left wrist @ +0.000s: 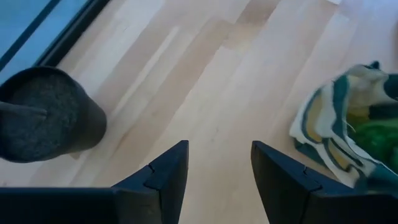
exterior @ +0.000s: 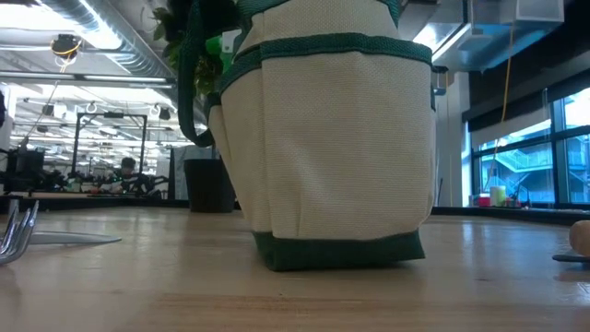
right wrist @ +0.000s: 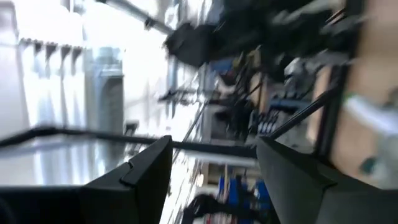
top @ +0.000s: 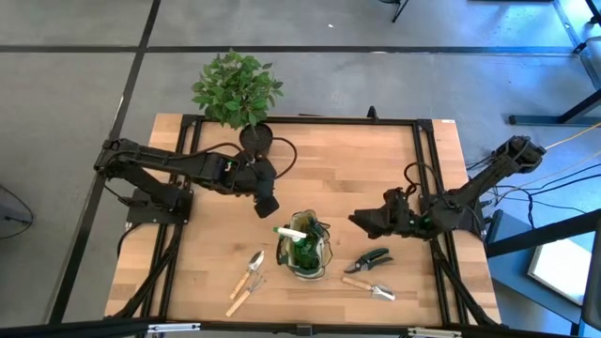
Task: Pick & Place Garden tools in Gardening bag
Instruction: Put the green shear scissors into the brown gardening bag
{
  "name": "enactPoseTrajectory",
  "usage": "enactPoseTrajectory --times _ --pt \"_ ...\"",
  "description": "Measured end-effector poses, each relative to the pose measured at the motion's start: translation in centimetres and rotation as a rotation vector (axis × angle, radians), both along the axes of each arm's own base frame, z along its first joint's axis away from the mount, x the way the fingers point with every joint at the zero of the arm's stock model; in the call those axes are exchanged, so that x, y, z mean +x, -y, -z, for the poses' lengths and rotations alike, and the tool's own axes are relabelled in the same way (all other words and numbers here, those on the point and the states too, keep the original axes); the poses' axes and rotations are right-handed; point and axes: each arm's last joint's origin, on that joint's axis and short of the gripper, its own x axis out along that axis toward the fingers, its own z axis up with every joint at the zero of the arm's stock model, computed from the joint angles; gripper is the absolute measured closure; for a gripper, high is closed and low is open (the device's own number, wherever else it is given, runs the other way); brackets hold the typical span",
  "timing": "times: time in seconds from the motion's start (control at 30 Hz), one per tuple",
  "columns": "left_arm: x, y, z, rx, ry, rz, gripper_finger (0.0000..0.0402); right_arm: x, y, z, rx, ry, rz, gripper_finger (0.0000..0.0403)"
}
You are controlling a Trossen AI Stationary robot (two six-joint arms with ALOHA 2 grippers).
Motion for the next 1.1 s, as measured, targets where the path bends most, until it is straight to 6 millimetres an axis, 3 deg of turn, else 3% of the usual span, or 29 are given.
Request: enactPoseTrajectory --times 0.13,0.27,0.37,0.47,0.63,0.77,0.9,1.1 --pt "0.4 -0.3 0.2 0.011 0.004 -0.005 0.0233 0.3 -0.6 -2.0 -0.053 0.043 -0.128 0.0167" --pt "0.6 -0.3 0.4 0.016 -0.018 0.027 0.0233 0.6 -1.5 -2.7 -0.109 -0.049 -0.313 0.0167" --pt "0.9 -0.2 0.8 -0.008 -0.027 0.041 0.0233 0.3 -2.4 -2.4 -0.087 -0.234 -0.498 0.0167" --pt "1.1 0.0 1.0 -0.029 -0.037 0.071 0.0233 -0.6 -2.8 -0.6 0.052 -0.54 -0.574 0.0167" --pt "1.3 0.0 1.3 -0.026 -0.057 0.093 0.0233 -2.7 -2.5 2.4 0.357 -1.004 -0.444 0.0167" --pt "1.3 -0.1 1.2 -0.019 -0.05 0.084 0.0233 -3.9 -2.1 3.9 0.436 -1.219 -0.321 0.0167" --pt "1.3 -0.2 1.2 0.001 -0.048 0.072 0.0233 -3.8 -1.7 5.1 0.421 -1.326 -0.232 0.0167" --pt "1.4 -0.2 1.1 0.01 -0.033 0.056 0.0233 -1.4 -2.3 7.1 0.447 -1.331 -0.157 0.0167"
